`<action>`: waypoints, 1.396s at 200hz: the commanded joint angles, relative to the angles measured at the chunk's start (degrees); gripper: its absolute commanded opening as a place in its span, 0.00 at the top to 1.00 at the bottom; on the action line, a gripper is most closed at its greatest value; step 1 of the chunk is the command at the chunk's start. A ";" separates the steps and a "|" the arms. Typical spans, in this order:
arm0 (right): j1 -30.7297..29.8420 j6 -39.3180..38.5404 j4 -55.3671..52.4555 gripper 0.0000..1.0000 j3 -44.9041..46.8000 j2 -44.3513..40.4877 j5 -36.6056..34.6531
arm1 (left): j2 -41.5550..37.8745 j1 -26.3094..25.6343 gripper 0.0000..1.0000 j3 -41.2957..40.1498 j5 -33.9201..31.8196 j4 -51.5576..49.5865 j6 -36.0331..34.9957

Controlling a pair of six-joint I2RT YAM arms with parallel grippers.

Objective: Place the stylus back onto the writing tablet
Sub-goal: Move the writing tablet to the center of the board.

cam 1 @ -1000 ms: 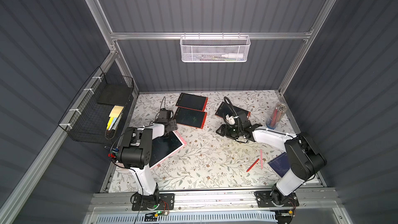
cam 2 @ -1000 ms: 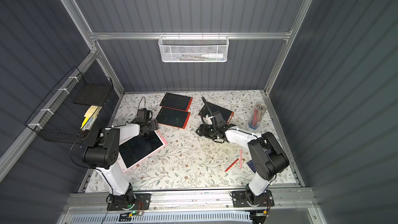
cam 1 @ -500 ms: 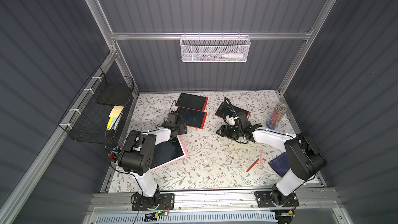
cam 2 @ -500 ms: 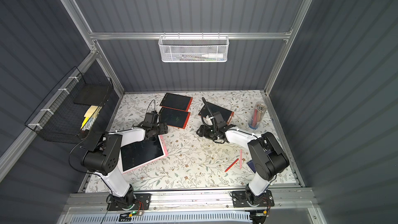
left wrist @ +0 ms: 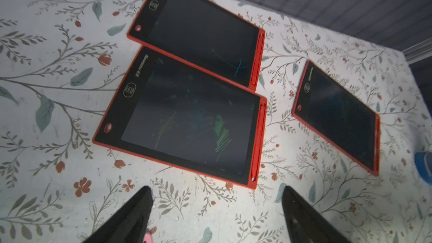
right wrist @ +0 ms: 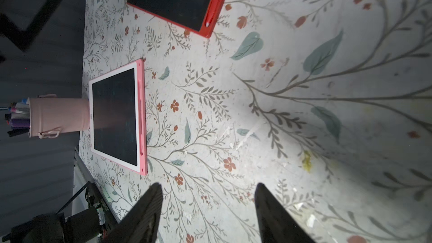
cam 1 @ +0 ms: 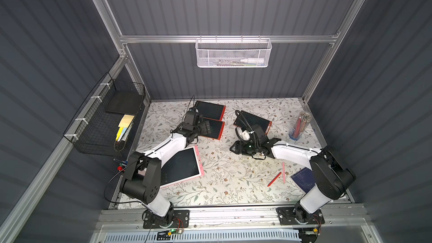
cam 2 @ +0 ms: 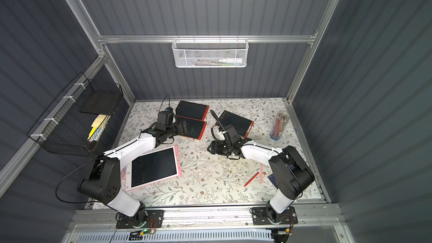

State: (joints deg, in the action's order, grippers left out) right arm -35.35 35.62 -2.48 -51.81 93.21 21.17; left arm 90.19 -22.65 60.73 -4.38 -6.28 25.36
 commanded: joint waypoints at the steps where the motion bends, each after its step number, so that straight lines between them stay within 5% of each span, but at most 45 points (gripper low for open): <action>1: -0.09 -0.70 -1.65 0.36 -0.23 -1.36 -2.16 | -2.15 0.15 0.07 -1.98 -0.56 -5.68 1.77; 53: -0.23 -5.79 -6.64 0.26 0.38 -5.71 -3.73 | -8.61 -0.17 0.01 -10.56 1.97 -5.36 8.65; 100: -0.23 -9.75 -6.67 0.02 3.39 -13.43 11.42 | -11.88 -1.25 0.01 -14.03 3.03 -6.08 11.30; 166: -0.18 -12.57 -7.43 0.01 4.71 -19.03 14.29 | -11.59 -5.00 0.01 -15.62 5.48 -4.91 14.45; 279: -0.19 -12.86 -9.91 0.01 4.70 -20.00 9.65 | -4.37 -7.49 0.01 -18.75 0.32 -2.43 14.44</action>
State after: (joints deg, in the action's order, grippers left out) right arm -35.46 23.92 -11.44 -47.29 73.56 31.88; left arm 84.29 -29.71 43.13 -1.85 -9.96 39.53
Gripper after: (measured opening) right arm 0.988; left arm 0.994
